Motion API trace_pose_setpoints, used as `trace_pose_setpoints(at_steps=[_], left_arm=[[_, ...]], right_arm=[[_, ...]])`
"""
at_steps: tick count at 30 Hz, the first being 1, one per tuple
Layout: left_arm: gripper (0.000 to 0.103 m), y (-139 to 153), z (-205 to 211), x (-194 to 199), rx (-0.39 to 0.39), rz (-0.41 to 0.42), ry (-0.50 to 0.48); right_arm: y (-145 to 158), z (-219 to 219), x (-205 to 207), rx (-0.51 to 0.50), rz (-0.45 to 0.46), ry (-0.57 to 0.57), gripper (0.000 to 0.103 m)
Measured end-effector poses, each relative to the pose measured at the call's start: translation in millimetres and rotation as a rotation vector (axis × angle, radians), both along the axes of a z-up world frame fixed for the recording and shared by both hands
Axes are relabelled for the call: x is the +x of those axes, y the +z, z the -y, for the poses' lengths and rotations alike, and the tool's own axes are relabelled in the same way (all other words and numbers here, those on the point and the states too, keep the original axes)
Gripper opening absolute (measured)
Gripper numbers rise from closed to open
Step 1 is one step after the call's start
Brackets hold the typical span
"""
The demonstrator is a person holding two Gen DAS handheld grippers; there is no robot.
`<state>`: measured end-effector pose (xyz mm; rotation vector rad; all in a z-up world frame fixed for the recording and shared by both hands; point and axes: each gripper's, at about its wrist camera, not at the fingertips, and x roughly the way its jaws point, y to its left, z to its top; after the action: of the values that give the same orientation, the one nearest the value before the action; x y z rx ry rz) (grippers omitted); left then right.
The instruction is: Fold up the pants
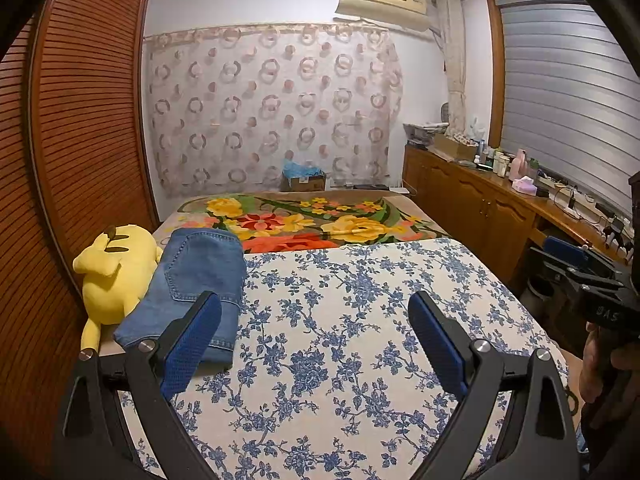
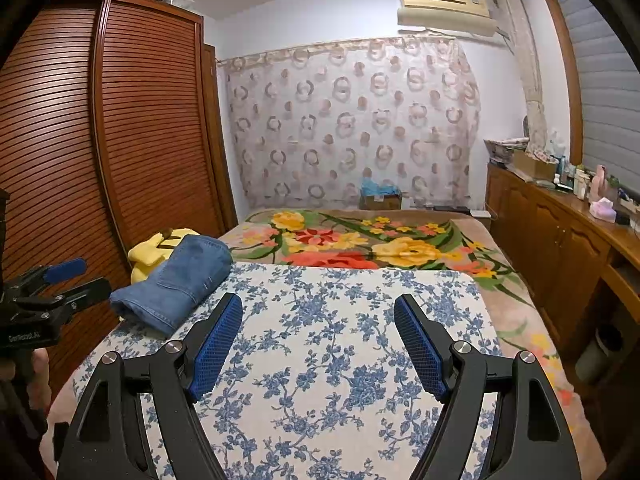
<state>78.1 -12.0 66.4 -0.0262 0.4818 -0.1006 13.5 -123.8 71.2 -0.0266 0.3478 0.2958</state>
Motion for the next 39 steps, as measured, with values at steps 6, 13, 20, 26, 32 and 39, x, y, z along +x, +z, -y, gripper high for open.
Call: trace_pose_setpoints(at_steps=[6, 13, 20, 26, 32, 39], left_arm=[[0.095, 0.4, 0.7, -1.5, -0.002, 0.001, 0.003], [0.095, -0.1, 0.2, -1.5, 0.0, 0.002, 0.0], [0.095, 1.8, 1.9, -3.2, -0.001, 0.007, -0.003], [0.095, 2.8, 2.8, -4.2, 0.0, 0.009, -0.002], [0.095, 2.9, 3.5, -4.5, 0.0, 0.009, -0.002], [0.095, 2.0, 2.8, -4.8, 0.0, 0.01, -0.002]], right_arm=[[-0.7, 3.5, 1.2, -0.002, 0.003, -0.001, 0.08], [-0.5, 7.6, 1.7, -0.001, 0.004, 0.004, 0.08], [0.1, 10.5, 1.0, -0.001, 0.009, 0.005, 0.08], [1.0, 11.6, 1.3, -0.002, 0.012, 0.007, 0.08], [1.1, 12.2, 1.9, -0.002, 0.014, 0.009, 0.08], [0.6, 11.7, 1.6, -0.003, 0.015, 0.009, 0.08]])
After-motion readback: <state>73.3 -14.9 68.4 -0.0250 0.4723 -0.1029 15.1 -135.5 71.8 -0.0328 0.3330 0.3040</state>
